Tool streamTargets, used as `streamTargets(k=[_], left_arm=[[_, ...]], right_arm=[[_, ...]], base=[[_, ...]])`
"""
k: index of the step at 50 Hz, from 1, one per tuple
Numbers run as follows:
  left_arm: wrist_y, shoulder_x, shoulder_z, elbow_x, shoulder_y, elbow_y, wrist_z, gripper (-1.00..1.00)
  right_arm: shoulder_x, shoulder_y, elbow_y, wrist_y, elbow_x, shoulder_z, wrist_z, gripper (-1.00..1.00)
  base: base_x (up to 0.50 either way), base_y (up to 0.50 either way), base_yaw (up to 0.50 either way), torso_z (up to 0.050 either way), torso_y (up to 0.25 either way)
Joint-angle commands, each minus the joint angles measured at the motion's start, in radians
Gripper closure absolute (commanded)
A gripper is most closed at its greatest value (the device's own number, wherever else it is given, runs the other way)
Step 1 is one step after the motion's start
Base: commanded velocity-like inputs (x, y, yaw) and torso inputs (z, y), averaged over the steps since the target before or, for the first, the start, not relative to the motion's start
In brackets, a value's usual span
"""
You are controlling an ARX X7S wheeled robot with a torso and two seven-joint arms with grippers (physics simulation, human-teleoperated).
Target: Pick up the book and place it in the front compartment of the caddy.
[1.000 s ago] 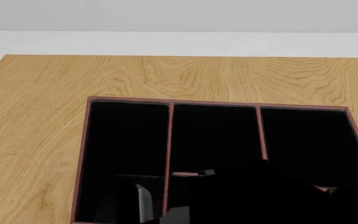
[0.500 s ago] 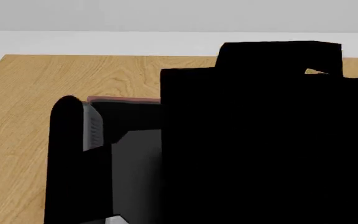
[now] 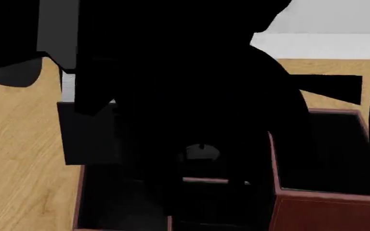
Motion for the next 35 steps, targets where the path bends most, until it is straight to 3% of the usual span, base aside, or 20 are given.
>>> streamTargets(k=[1, 21, 29, 35], left_arm=[[0.025, -0.012, 0.107, 0.019, -0.092, 0.000, 0.000, -1.00], [0.046, -0.030, 0.243, 0.041, -0.209, 0.000, 0.000, -1.00], [0.026, -0.027, 0.153, 0.032, -0.130, 0.000, 0.000, -1.00], [0.026, -0.029, 0.159, 0.031, -0.137, 0.000, 0.000, -1.00]], right_arm=[[-0.030, 0.005, 0.148, -0.088, -0.255, -0.050, -0.100, 1.00], [-0.050, -0.077, 0.293, -0.160, -0.340, -0.168, -0.037, 1.00], [-0.041, -0.110, 0.335, -0.184, -0.354, -0.194, -0.012, 1.00], [-0.042, -0.138, 0.363, -0.194, -0.362, -0.205, 0.010, 1.00]], base=[[0.00, 0.00, 0.00, 0.000, 0.000], [0.00, 0.00, 0.00, 0.000, 0.001], [0.00, 0.00, 0.00, 0.000, 0.001], [0.00, 0.00, 0.00, 0.000, 0.002]])
